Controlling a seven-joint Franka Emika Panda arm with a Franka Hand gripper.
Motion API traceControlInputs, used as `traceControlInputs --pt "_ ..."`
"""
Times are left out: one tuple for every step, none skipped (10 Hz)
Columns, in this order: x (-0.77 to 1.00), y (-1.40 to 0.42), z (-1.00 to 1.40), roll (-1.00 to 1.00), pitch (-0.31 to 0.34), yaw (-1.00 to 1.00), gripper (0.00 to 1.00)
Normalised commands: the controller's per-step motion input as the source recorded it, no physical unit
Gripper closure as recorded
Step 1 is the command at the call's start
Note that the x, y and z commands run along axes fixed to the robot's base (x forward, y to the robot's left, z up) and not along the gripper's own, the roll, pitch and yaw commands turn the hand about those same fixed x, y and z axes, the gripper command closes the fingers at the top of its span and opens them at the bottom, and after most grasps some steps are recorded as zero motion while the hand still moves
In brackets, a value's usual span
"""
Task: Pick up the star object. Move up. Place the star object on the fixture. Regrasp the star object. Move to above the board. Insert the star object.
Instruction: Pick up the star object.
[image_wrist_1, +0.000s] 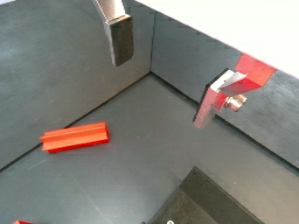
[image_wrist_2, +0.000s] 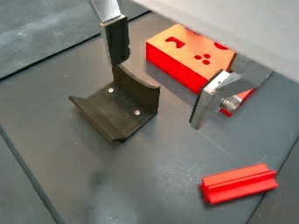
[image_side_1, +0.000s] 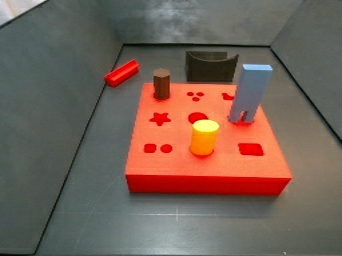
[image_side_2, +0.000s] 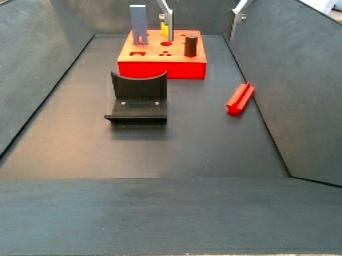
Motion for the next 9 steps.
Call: traceControlInputs --pt "0.0 0.0 0.0 0.0 0.0 0.0 0.0" --pt "-0.79 -0.2 -0.26 0.09 -0.143 -0.17 0.0" --pt "-0.66 -0.26 -0.84 0.1 -0.077 -0.15 0.0" --pt "-0.66 -0.29 -0.95 0.11 -0.053 -0.28 0.0" --pt "-0.67 -0.22 -0.96 0.1 -0.044 -0.34 0.0" --pt "-0.72 -0.09 -0.99 0.04 -0.04 -0.36 0.0" --pt "-0.74 0.0 -1.0 0.0 -0.029 -0.39 0.0" --pt "-0.46 0.0 -1.0 0.0 -0.016 -0.44 0.0" --pt "-0.3 0.02 -1.0 0.0 -0.007 -0.47 0.0"
